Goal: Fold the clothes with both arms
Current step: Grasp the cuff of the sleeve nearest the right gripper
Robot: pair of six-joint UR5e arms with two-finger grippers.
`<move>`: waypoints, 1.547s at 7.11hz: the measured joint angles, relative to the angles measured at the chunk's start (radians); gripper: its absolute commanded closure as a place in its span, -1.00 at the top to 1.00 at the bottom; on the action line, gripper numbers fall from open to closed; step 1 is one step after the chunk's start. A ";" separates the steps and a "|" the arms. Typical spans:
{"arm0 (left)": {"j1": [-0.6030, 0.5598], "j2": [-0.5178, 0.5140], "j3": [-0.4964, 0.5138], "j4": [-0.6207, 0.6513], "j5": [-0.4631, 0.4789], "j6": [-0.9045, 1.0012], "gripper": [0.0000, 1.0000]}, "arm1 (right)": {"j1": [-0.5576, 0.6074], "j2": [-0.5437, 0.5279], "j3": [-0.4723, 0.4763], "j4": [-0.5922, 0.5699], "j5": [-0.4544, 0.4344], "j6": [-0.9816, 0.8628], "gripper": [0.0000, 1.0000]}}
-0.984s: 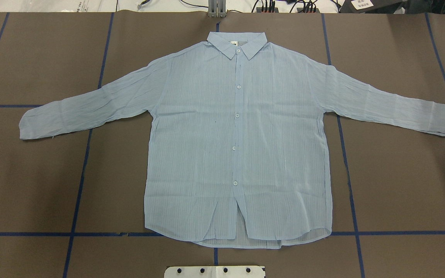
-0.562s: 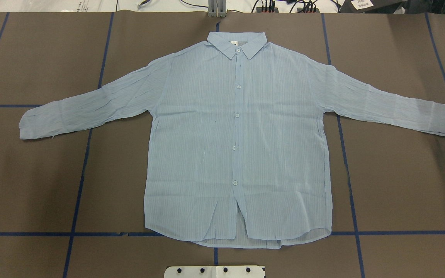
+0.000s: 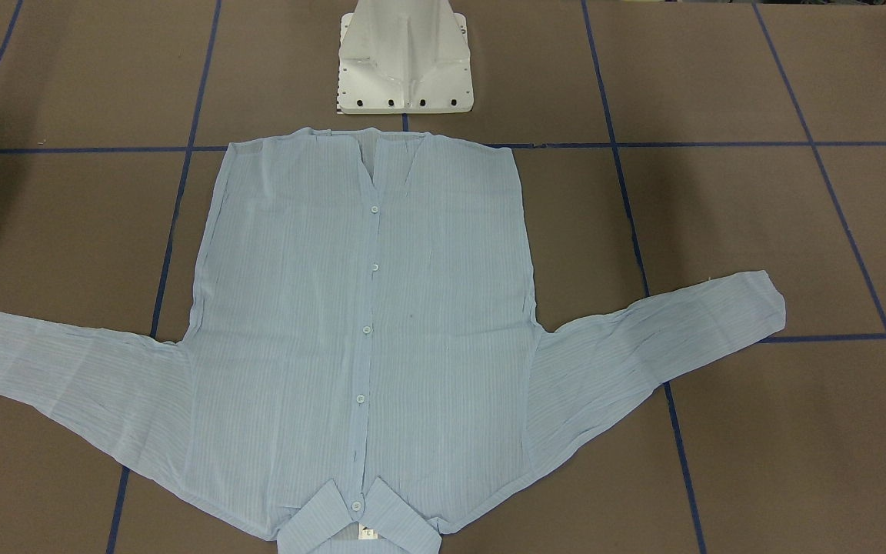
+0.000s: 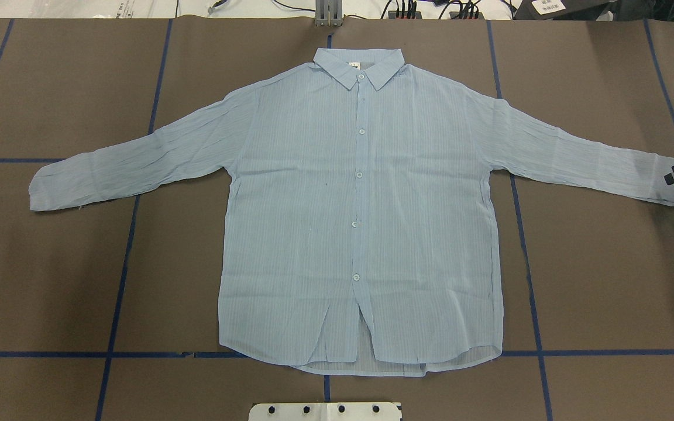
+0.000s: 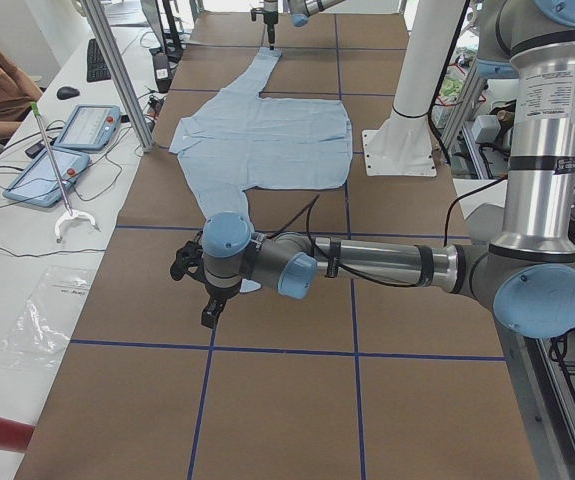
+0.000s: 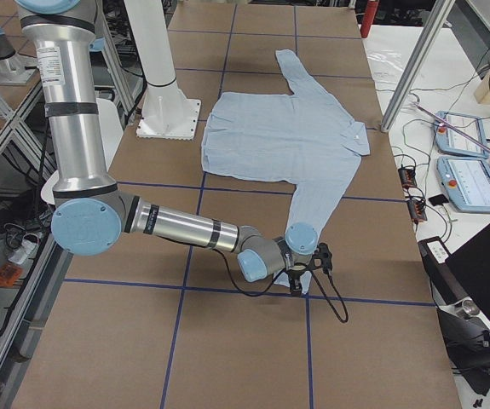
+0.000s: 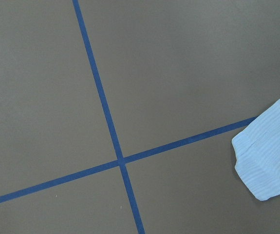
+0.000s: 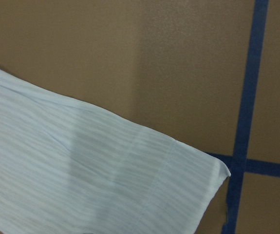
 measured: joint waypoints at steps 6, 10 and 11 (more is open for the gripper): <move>-0.001 0.009 0.006 -0.049 0.000 -0.002 0.99 | -0.007 0.001 -0.026 -0.006 -0.010 0.009 0.06; 0.000 0.008 0.006 -0.050 0.000 -0.002 0.99 | -0.008 0.002 -0.031 -0.007 -0.036 0.009 -0.86; 0.000 0.006 0.006 -0.050 0.000 -0.003 0.99 | -0.009 0.002 -0.030 -0.006 -0.037 0.009 -1.00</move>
